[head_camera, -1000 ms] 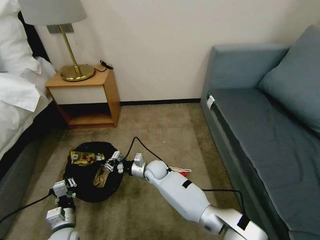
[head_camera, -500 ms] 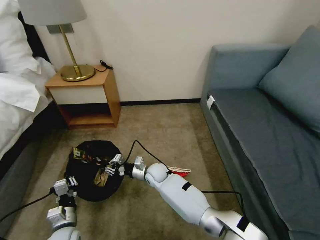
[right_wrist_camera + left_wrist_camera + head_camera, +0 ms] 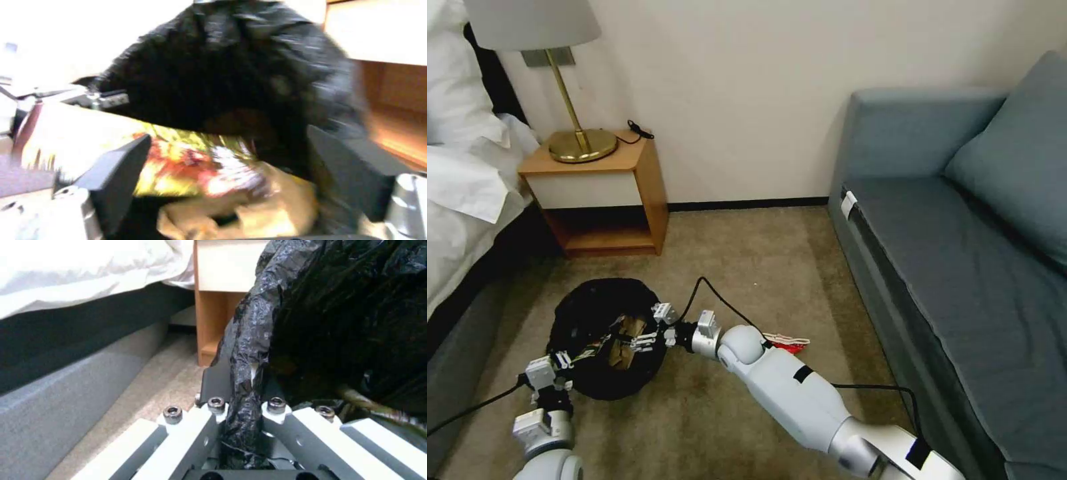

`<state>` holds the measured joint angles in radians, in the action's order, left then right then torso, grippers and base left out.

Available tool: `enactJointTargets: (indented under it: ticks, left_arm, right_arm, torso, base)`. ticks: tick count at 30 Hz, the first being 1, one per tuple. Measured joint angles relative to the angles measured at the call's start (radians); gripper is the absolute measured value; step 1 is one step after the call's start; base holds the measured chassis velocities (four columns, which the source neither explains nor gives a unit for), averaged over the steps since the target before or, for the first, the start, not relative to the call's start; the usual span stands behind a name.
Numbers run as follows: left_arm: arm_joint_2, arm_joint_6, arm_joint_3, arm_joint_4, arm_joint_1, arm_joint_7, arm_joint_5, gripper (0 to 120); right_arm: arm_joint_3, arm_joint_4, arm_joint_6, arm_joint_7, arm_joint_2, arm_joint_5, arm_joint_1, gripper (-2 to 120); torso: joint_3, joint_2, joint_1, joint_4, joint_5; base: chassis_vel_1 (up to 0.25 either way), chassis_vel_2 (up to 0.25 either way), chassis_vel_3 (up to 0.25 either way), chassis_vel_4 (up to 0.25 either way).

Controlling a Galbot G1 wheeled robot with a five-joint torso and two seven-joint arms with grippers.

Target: Pick up the trash bin, then pick up the garbage on the floor and place it into the trash bin.

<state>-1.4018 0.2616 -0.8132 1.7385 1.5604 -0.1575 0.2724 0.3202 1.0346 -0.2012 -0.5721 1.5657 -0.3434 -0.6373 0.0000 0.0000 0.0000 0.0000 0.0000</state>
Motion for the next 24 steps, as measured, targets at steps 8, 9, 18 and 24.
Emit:
enactJointTargets:
  ticks: [8,9,18,24]
  left_arm:
    - [0.007,0.001,-0.004,-0.016,-0.002,-0.011,0.030,3]
    - [0.007,0.001,-0.004,-0.016,-0.002,-0.011,0.030,3]
    - [0.016,0.002,-0.008,-0.017,-0.011,-0.015,0.052,3]
    - [0.015,0.000,-0.007,-0.017,-0.011,-0.016,0.052,3]
  right_arm:
    - [-0.055,0.019,-0.001,0.011,-0.041,0.007,-0.011,100]
    - [-0.055,0.019,-0.001,0.011,-0.041,0.007,-0.011,100]
    - [-0.105,0.051,0.122,-0.026,-0.195,0.154,-0.021,100]
    - [-0.181,0.025,0.203,-0.076,-0.262,0.301,-0.049,100]
  torso:
    - [0.000,0.000,0.000,0.0001,0.0000]
    - [0.000,0.000,0.000,0.0001,0.0000]
    - [0.000,0.000,0.000,-0.0001,0.0003]
    - [0.000,0.000,0.000,-0.0002,0.0002]
  base:
    - [0.000,0.000,0.000,0.000]
    - [0.000,0.000,0.000,0.000]
    - [0.000,0.000,0.000,0.000]
    - [0.000,0.000,0.000,0.000]
